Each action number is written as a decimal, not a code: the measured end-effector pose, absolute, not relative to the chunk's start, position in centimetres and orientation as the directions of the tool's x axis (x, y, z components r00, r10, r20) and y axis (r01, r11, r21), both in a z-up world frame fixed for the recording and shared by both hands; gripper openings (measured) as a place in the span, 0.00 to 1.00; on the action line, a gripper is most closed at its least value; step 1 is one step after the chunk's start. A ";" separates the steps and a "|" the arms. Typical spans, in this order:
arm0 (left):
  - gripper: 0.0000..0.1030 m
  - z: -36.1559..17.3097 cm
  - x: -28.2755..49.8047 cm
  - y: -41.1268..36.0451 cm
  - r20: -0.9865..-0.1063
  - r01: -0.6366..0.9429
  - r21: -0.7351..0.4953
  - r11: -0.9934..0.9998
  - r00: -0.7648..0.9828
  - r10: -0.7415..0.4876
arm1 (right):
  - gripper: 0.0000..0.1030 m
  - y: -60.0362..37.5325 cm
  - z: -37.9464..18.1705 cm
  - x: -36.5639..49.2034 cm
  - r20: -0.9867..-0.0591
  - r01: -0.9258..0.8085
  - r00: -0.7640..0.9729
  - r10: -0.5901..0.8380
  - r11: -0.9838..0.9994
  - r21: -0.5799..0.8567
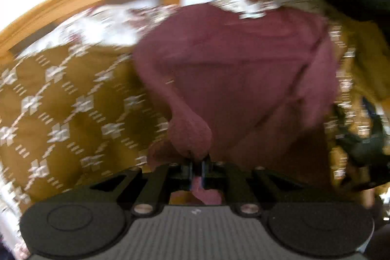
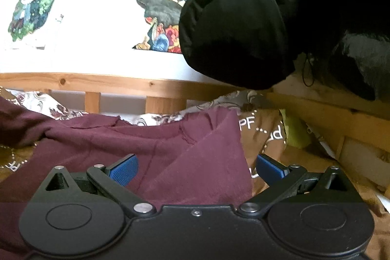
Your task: Fold small clothes
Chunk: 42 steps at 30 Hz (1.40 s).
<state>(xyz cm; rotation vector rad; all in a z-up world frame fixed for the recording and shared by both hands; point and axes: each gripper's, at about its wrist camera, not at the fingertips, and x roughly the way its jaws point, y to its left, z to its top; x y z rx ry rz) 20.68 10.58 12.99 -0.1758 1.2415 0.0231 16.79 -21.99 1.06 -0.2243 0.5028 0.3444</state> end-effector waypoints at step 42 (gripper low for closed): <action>0.80 0.2 27.5 18.4 -0.813 -0.407 -0.241 0.881 0.581 0.046 | 0.44 -18.6 -4.2 17.3 -0.742 -0.545 0.406 0.534 0.793 0.272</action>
